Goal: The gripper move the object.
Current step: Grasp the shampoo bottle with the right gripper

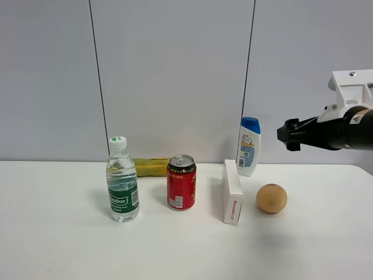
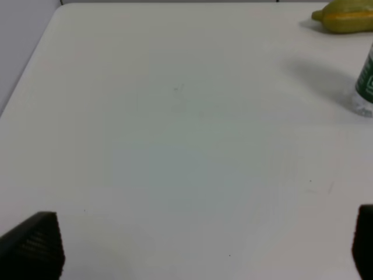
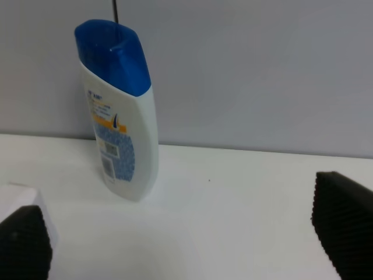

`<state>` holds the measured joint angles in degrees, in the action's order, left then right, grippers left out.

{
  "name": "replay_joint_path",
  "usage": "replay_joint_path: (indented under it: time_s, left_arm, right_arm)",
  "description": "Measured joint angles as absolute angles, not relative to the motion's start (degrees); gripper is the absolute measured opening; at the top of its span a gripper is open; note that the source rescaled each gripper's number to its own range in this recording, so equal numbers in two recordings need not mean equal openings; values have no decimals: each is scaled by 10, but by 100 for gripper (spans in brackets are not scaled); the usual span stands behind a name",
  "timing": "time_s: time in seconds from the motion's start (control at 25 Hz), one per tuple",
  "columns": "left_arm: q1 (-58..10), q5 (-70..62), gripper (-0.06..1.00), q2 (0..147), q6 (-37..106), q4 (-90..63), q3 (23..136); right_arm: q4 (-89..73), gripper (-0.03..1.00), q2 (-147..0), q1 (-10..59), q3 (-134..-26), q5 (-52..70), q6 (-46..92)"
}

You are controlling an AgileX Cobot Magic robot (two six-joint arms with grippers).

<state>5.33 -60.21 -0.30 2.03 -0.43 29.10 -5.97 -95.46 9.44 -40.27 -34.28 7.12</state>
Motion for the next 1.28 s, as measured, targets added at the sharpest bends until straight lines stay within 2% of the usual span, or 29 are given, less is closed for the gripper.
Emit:
replay_joint_path:
  time_s: [0.76, 1.0, 1.28]
  left_arm:
    - [53, -602, 100, -3, 20, -4, 291]
    - [53, -602, 100, -3, 20, -4, 291]
    - [53, -602, 100, -3, 20, -4, 291]
  right_arm:
    - [-30, 96, -1120, 95, -572, -327, 70]
    - [0, 96, -1178, 114, -633, -314, 67]
    - [0, 96, -1208, 120, -654, -299, 66]
